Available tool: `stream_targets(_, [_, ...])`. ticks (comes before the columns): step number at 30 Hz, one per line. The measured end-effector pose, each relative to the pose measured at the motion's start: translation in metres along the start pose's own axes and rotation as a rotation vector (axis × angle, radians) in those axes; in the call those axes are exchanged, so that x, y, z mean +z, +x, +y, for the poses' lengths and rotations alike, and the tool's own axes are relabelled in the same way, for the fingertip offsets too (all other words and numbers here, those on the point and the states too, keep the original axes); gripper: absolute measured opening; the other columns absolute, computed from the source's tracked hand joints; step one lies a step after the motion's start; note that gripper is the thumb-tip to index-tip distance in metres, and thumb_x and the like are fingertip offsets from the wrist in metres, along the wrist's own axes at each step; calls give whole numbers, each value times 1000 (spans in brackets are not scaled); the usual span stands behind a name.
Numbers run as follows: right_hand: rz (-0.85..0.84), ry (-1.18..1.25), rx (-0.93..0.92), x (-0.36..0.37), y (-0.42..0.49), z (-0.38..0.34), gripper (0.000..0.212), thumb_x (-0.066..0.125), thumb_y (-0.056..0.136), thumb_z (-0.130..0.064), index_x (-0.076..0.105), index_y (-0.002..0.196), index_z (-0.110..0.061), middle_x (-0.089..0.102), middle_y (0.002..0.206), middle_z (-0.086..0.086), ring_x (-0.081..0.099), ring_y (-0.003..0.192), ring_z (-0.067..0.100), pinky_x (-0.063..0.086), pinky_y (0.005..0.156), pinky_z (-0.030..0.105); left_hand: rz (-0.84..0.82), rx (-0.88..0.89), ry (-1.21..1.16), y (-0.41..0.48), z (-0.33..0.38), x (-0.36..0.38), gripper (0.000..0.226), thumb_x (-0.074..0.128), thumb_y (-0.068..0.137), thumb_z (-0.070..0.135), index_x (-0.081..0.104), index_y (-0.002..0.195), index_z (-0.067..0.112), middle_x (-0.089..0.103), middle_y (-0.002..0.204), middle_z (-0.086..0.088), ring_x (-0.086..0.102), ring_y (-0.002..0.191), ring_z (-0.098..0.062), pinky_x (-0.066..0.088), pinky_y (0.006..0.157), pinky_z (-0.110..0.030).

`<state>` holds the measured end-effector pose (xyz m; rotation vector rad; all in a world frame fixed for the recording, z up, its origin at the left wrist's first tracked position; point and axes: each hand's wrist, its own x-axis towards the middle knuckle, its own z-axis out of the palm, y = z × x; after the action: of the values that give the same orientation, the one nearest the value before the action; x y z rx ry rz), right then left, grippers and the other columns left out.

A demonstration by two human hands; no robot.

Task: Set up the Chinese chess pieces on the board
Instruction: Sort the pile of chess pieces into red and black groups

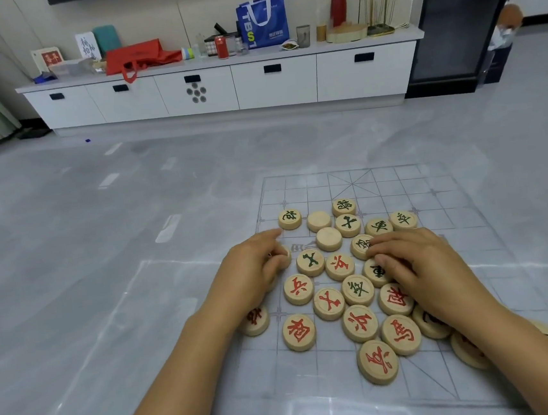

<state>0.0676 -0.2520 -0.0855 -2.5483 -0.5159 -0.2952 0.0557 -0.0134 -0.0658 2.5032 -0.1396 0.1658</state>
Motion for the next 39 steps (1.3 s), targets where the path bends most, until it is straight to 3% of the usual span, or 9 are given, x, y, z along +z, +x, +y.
stream_targets(4, [-33, 16, 6, -1, 1, 0, 18, 62, 84, -18, 71, 99, -19, 66, 112, -4, 51, 109, 18, 29, 89, 25, 92, -210, 2, -4, -12, -18, 22, 62, 86, 21, 63, 107, 15, 55, 118, 0, 55, 100, -14, 42, 84, -25])
stream_targets(8, [-53, -6, 15, -1, 1, -2, 22, 63, 84, -23, 68, 105, -21, 61, 116, -5, 46, 112, 17, 25, 88, 25, -132, -461, -86, -10, -23, -39, 32, 77, 71, 30, 64, 96, 17, 58, 90, 2, 51, 76, -10, 41, 63, -22])
stream_targets(12, [-61, -16, 12, -1, 1, -4, 25, 62, 83, -23, 67, 108, -21, 60, 119, -4, 45, 113, 17, 24, 87, 24, -232, -453, -109, -12, -16, -35, 32, 80, 68, 20, 62, 94, 17, 53, 80, 5, 50, 73, -12, 46, 71, -27])
stream_targets(16, [-52, -20, 6, -1, 1, -4, 26, 62, 84, -23, 66, 109, -20, 59, 120, -4, 43, 114, 17, 23, 87, 24, -206, -459, -126, -11, -15, -33, 27, 80, 68, 17, 62, 87, 14, 53, 75, 4, 48, 67, -10, 41, 63, -23])
stream_targets(18, [-50, -21, 7, -1, 1, -5, 26, 62, 84, -23, 66, 109, -21, 58, 121, -4, 43, 115, 16, 22, 87, 23, -132, -442, -163, -10, -16, -31, 21, 78, 70, 14, 60, 80, 14, 51, 72, 3, 47, 64, -11, 39, 59, -20])
stream_targets(22, [-57, -31, 5, -2, 1, -5, 27, 62, 84, -25, 66, 110, -21, 58, 121, -4, 43, 114, 17, 22, 86, 24, 235, -256, -26, -7, -21, -28, 16, 70, 76, 9, 56, 80, 16, 46, 81, 3, 49, 77, -18, 39, 64, -21])
stream_targets(25, [-59, -36, 7, -3, 1, -5, 27, 61, 85, -26, 65, 111, -22, 57, 122, -5, 43, 115, 16, 22, 86, 25, 272, -123, 41, -11, -20, -26, 15, 66, 80, 8, 60, 92, 14, 51, 92, 1, 53, 86, -18, 46, 76, -27])
stream_targets(30, [-73, -44, 14, -3, 2, -6, 28, 60, 85, -26, 65, 113, -22, 56, 124, -4, 43, 117, 18, 23, 87, 27, 142, -180, -179, -20, -17, -19, 9, 65, 83, 13, 63, 91, 19, 64, 88, 5, 59, 82, -8, 47, 70, -17])
stream_targets(39, [-87, -32, 32, -4, 2, -9, 26, 56, 87, -26, 65, 112, -22, 55, 123, -6, 42, 116, 16, 24, 89, 27, 202, -351, -567, -11, -19, -16, 14, 60, 85, 5, 63, 93, 16, 65, 90, 0, 58, 79, -10, 43, 56, -13])
